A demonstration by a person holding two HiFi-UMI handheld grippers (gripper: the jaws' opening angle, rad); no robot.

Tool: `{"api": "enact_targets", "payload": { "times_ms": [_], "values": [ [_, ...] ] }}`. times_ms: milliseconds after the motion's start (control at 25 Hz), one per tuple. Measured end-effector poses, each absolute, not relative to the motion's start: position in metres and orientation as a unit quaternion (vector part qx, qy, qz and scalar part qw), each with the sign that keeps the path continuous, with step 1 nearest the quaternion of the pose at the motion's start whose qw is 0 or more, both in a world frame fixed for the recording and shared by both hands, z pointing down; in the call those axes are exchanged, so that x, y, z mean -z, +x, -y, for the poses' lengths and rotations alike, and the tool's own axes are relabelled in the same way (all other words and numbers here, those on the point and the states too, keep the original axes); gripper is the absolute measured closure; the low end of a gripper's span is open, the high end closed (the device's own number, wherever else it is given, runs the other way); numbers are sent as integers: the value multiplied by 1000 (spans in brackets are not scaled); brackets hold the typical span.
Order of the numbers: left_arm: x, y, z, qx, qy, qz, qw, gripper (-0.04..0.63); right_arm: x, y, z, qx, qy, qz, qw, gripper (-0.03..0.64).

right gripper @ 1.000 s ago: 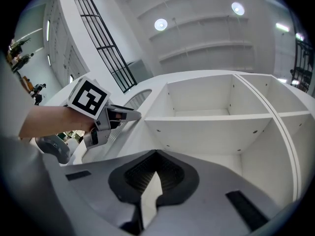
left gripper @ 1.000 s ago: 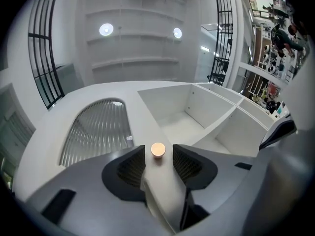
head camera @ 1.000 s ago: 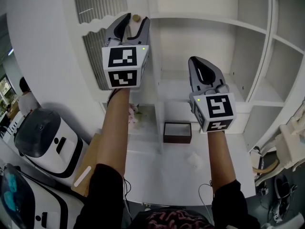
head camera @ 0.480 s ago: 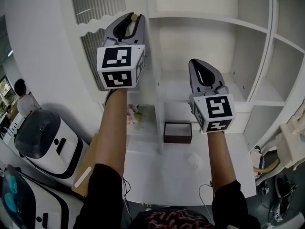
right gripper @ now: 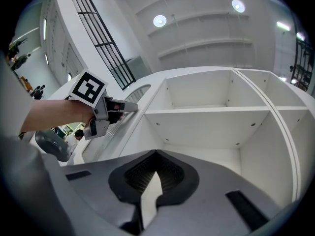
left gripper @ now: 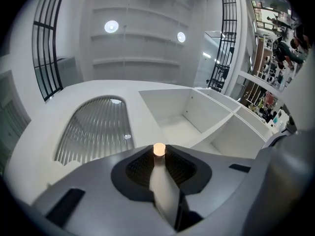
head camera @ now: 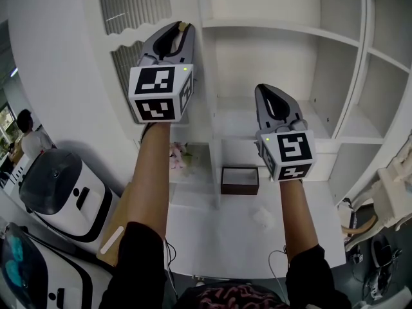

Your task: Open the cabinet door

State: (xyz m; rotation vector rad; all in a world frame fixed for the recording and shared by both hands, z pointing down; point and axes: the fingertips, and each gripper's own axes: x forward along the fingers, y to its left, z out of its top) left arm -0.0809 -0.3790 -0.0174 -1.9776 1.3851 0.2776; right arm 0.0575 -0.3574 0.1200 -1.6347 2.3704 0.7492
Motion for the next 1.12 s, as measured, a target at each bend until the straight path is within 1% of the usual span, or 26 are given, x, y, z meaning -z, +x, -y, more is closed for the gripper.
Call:
{"api": "enact_targets", "payload": {
  "times_ms": [360,600,1120],
  "values": [
    [17,-85,368,-123,-769,-523,346,512,-123,59,354,-249,-548,-794,80,601],
    [17,-89,352,-124,-792,-484,351,512,-126,57,352,-243,-548,-796,80,603],
    [18,-106,308,-130,-809,-449,356,514,-134,37,342,-236,-535,-807,81,602]
  ]
}}
